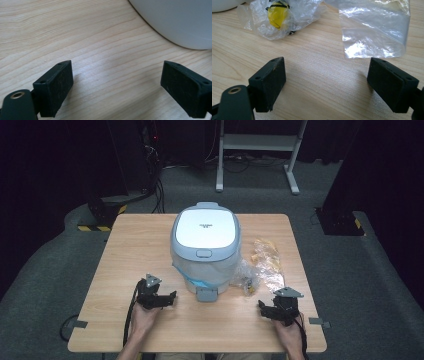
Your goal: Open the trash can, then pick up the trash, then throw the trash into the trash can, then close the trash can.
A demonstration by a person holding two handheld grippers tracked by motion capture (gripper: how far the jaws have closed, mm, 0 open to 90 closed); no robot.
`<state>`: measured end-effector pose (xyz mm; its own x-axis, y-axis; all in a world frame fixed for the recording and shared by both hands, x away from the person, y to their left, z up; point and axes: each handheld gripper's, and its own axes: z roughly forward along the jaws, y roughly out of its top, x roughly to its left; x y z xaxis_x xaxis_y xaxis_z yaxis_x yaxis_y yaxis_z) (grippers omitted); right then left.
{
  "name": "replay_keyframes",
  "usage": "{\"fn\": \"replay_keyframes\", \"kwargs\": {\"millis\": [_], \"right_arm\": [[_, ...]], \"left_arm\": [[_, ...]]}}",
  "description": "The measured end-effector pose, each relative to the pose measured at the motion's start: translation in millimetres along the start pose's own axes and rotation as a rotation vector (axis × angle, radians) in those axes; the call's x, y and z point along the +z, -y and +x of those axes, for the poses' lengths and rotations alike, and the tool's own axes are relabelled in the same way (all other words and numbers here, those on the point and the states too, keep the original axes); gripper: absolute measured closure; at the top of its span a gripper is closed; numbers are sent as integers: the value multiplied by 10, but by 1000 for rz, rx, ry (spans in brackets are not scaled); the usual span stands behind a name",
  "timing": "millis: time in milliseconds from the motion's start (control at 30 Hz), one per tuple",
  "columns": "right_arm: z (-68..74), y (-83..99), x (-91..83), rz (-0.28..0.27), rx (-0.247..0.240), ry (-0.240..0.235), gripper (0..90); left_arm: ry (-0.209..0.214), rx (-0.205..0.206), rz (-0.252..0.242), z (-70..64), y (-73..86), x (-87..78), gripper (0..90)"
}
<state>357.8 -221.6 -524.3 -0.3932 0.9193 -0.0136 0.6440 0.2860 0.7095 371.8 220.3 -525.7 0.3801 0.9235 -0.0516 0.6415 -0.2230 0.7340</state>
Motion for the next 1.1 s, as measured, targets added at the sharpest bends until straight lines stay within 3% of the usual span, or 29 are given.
{"fn": "replay_keyframes", "kwargs": {"millis": [1100], "right_arm": [[2,1,-2,-1,-3,0,157]], "left_arm": [[117,26,-30,-410,-152,-24,75]]}}
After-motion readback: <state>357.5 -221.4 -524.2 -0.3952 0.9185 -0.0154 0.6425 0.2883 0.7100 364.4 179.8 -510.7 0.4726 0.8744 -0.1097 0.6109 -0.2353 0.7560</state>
